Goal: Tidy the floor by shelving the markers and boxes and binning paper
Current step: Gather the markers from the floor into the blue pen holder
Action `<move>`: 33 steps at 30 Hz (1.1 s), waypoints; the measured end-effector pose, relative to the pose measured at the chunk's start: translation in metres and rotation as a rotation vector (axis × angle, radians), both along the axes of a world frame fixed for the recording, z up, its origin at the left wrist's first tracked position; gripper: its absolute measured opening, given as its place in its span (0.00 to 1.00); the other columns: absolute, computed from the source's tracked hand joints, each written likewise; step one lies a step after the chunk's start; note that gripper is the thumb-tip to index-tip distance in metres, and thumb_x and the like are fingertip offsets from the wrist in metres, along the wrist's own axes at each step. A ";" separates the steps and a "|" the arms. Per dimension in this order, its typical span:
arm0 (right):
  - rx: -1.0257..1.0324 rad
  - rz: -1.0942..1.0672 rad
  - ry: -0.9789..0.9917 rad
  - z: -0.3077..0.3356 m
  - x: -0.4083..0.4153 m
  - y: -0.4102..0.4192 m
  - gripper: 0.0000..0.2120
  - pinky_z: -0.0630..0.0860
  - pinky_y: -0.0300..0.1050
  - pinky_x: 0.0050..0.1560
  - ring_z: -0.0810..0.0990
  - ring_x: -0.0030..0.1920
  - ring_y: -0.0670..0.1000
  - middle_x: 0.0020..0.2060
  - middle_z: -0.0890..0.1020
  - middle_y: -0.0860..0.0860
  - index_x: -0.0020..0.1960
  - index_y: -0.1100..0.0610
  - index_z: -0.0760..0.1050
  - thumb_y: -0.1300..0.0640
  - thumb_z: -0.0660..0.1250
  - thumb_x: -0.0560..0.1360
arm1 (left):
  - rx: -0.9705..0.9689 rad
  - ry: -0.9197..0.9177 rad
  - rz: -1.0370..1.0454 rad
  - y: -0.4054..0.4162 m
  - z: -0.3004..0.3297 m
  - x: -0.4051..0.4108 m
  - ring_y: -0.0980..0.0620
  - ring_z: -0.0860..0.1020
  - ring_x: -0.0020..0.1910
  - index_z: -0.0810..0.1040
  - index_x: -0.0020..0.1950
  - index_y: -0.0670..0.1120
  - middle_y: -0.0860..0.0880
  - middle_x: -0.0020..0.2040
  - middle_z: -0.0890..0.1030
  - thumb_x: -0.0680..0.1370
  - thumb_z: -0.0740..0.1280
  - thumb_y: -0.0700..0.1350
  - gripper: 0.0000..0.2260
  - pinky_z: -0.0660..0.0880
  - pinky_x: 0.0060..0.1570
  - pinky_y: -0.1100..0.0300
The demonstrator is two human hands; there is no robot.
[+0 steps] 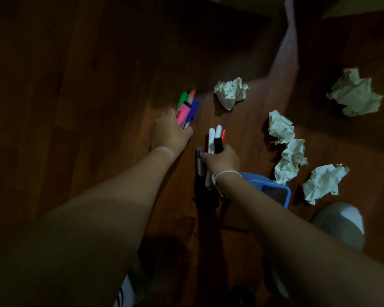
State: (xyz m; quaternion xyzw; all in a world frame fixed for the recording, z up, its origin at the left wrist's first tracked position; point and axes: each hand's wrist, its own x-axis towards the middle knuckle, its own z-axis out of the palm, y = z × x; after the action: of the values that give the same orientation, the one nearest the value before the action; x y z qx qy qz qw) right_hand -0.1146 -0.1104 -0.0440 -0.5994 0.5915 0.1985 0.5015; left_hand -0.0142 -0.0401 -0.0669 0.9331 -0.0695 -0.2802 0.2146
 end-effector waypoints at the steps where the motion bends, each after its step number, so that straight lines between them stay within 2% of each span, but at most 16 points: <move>1: -0.004 0.014 0.007 0.000 -0.004 0.006 0.16 0.67 0.41 0.40 0.76 0.44 0.53 0.53 0.80 0.57 0.55 0.59 0.73 0.54 0.70 0.70 | 0.003 0.005 0.012 0.002 0.001 0.000 0.41 0.77 0.53 0.74 0.61 0.41 0.40 0.57 0.78 0.71 0.71 0.46 0.20 0.72 0.47 0.56; 5: 0.002 0.007 -0.029 0.000 -0.013 0.028 0.14 0.65 0.36 0.29 0.73 0.41 0.48 0.52 0.79 0.55 0.54 0.59 0.72 0.54 0.69 0.72 | 0.013 0.026 0.056 0.016 0.004 0.000 0.45 0.78 0.52 0.73 0.62 0.41 0.40 0.58 0.78 0.73 0.70 0.45 0.20 0.71 0.43 0.59; 8: -0.023 0.001 -0.054 0.001 -0.010 0.041 0.13 0.73 0.41 0.39 0.75 0.44 0.49 0.53 0.79 0.55 0.55 0.58 0.71 0.54 0.68 0.73 | 0.061 -0.052 0.034 0.026 0.006 0.003 0.44 0.76 0.53 0.74 0.62 0.39 0.40 0.59 0.75 0.73 0.70 0.46 0.20 0.68 0.44 0.61; 10: -0.043 0.093 -0.079 0.002 -0.008 0.051 0.13 0.76 0.47 0.46 0.78 0.48 0.51 0.52 0.78 0.55 0.54 0.58 0.71 0.54 0.68 0.73 | 0.072 -0.069 0.031 0.033 0.006 0.007 0.43 0.75 0.55 0.74 0.62 0.38 0.38 0.60 0.74 0.74 0.69 0.46 0.20 0.68 0.45 0.59; 12: -0.059 0.266 -0.093 0.003 -0.008 0.061 0.13 0.76 0.49 0.51 0.78 0.51 0.54 0.52 0.78 0.55 0.55 0.58 0.71 0.54 0.68 0.73 | 0.062 -0.057 0.029 0.037 0.006 0.011 0.42 0.76 0.54 0.74 0.60 0.38 0.38 0.58 0.75 0.74 0.68 0.47 0.19 0.70 0.47 0.57; 15: -0.127 0.575 -0.073 0.001 -0.006 0.074 0.15 0.73 0.50 0.53 0.77 0.53 0.56 0.54 0.77 0.56 0.56 0.59 0.69 0.55 0.67 0.73 | 0.006 -0.021 0.044 0.045 0.006 0.013 0.44 0.76 0.48 0.75 0.58 0.39 0.39 0.54 0.77 0.74 0.68 0.46 0.16 0.71 0.45 0.57; 17: -0.184 0.650 -0.052 0.000 -0.001 0.078 0.15 0.72 0.49 0.54 0.75 0.55 0.56 0.55 0.75 0.56 0.57 0.59 0.70 0.56 0.67 0.73 | -0.031 0.018 0.101 0.052 0.008 0.014 0.47 0.75 0.44 0.75 0.57 0.40 0.43 0.49 0.76 0.74 0.67 0.46 0.14 0.70 0.43 0.58; 19: -0.178 0.605 -0.016 0.002 0.002 0.078 0.15 0.71 0.48 0.56 0.73 0.57 0.55 0.57 0.73 0.56 0.59 0.59 0.70 0.58 0.67 0.74 | -0.033 0.056 0.151 0.061 0.014 0.013 0.49 0.74 0.44 0.74 0.59 0.41 0.46 0.48 0.74 0.76 0.66 0.46 0.14 0.70 0.43 0.58; 21: -0.073 0.465 -0.027 0.008 0.003 0.074 0.17 0.71 0.48 0.57 0.74 0.58 0.56 0.58 0.73 0.57 0.60 0.61 0.70 0.59 0.67 0.73 | -0.017 0.114 0.186 0.069 0.022 0.012 0.49 0.74 0.45 0.73 0.60 0.41 0.46 0.48 0.74 0.76 0.65 0.46 0.15 0.71 0.43 0.58; 24: 0.129 0.167 -0.109 0.034 -0.004 0.067 0.16 0.72 0.44 0.49 0.78 0.54 0.57 0.56 0.78 0.59 0.59 0.61 0.71 0.60 0.66 0.73 | -0.057 0.264 0.269 0.076 0.046 0.006 0.49 0.76 0.42 0.71 0.64 0.41 0.44 0.48 0.76 0.77 0.64 0.44 0.16 0.73 0.40 0.58; 26: 0.199 0.026 -0.159 0.059 -0.015 0.063 0.16 0.72 0.43 0.46 0.78 0.50 0.55 0.55 0.79 0.58 0.59 0.60 0.71 0.60 0.66 0.72 | -0.132 0.412 0.359 0.074 0.072 -0.005 0.49 0.78 0.35 0.70 0.64 0.39 0.44 0.43 0.78 0.78 0.63 0.42 0.15 0.76 0.35 0.56; 29: 0.268 -0.140 -0.199 0.097 -0.039 0.050 0.15 0.72 0.39 0.40 0.77 0.45 0.51 0.49 0.80 0.56 0.58 0.59 0.73 0.63 0.67 0.72 | -0.184 0.612 0.376 0.062 0.113 -0.029 0.56 0.75 0.19 0.72 0.54 0.39 0.44 0.34 0.75 0.78 0.63 0.38 0.06 0.74 0.21 0.63; 31: 0.288 -0.170 -0.161 0.118 -0.061 0.037 0.13 0.69 0.38 0.38 0.75 0.41 0.50 0.43 0.78 0.53 0.55 0.58 0.75 0.63 0.68 0.71 | -0.150 0.731 0.270 0.048 0.136 -0.048 0.58 0.74 0.17 0.72 0.48 0.42 0.45 0.34 0.75 0.77 0.63 0.37 0.01 0.72 0.19 0.65; 33: 0.292 -0.192 -0.098 0.134 -0.089 0.022 0.08 0.68 0.41 0.36 0.75 0.37 0.51 0.36 0.77 0.53 0.49 0.58 0.76 0.64 0.68 0.70 | -0.105 0.812 0.138 0.032 0.155 -0.070 0.57 0.74 0.18 0.72 0.45 0.44 0.46 0.34 0.76 0.76 0.64 0.37 0.03 0.72 0.20 0.65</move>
State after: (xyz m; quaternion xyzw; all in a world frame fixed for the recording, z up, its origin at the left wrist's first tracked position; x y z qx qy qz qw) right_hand -0.2032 -0.0886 0.0903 -0.4700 0.5859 0.2038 0.6280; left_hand -0.0838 -0.0077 0.0879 0.7369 0.0694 -0.6065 0.2904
